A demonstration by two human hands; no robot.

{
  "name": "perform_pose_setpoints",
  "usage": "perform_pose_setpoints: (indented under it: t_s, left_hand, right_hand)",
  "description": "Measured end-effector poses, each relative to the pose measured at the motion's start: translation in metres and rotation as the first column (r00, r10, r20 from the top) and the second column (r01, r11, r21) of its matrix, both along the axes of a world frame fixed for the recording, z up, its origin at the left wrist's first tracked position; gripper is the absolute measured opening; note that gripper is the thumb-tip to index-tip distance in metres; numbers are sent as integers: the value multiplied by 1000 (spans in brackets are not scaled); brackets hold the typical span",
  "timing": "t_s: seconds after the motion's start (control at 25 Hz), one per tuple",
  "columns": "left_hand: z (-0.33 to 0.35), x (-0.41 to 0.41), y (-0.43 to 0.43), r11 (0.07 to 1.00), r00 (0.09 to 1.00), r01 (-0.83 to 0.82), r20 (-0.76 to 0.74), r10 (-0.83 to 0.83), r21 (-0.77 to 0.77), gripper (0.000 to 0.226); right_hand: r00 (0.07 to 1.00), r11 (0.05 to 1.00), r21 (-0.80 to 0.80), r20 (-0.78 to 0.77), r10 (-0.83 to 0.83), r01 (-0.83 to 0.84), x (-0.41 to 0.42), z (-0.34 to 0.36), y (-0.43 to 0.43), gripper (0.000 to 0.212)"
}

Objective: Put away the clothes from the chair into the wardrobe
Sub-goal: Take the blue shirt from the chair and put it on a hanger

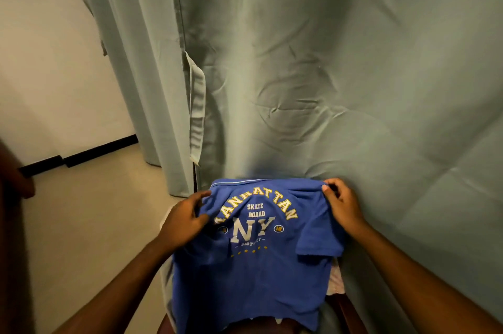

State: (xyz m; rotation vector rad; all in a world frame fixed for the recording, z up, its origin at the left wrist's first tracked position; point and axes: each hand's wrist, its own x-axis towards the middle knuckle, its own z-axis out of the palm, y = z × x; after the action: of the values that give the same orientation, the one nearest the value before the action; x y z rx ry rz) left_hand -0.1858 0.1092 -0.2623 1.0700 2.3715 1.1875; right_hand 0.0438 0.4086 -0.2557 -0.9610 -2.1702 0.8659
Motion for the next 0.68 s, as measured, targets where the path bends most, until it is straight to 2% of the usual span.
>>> perform_pose_setpoints:
  t_s: [0.04,0.08,0.16,0.24,0.28,0.36,0.44,0.48,0.56,0.6,0.68]
  left_hand:
    - [-5,0,-1,991,1000,-12,-3,12,-136,75]
    - [-9,0,1,976,998,-52,30,60,-213,71]
    - [-5,-1,10,935,979,-181,35,201,-305,47]
    - [8,0,20,894,963,-267,-62,263,-359,34]
    - [13,2,24,903,957,-285,-41,288,-321,33]
    - [24,4,26,954,944,-288,141,297,-80,33]
    - [42,5,24,917,896,-353,350,274,186,29]
    - [54,6,23,878,855,-401,451,257,260,24]
    - [75,10,18,856,792,-418,583,181,303,18]
    - [82,16,15,878,788,-380,599,143,291,16]
    - [88,27,9,939,835,-254,543,91,234,17]
  right_hand:
    - [998,994,-96,-53,44,-49,10,-3,-8,7]
    - [998,983,-173,-16,58,-60,15,-4,-15,7]
    - [995,946,-324,87,56,-25,11,-12,-19,5]
    - [987,901,-433,147,71,0,-1,-16,-20,23]
    - [983,888,-459,152,104,-23,-9,-17,-22,26]
    - [982,846,-529,115,147,-65,-22,-3,-32,10]
    - [995,824,-561,22,102,-72,-29,11,-39,11]
    - [997,811,-580,-20,77,-74,-29,21,-41,13]
    - [994,728,-678,-76,72,-105,-21,37,-43,7]
    - [994,694,-713,-40,103,-100,-13,45,-44,13]
    - [976,714,-692,62,209,-109,11,50,-45,13]
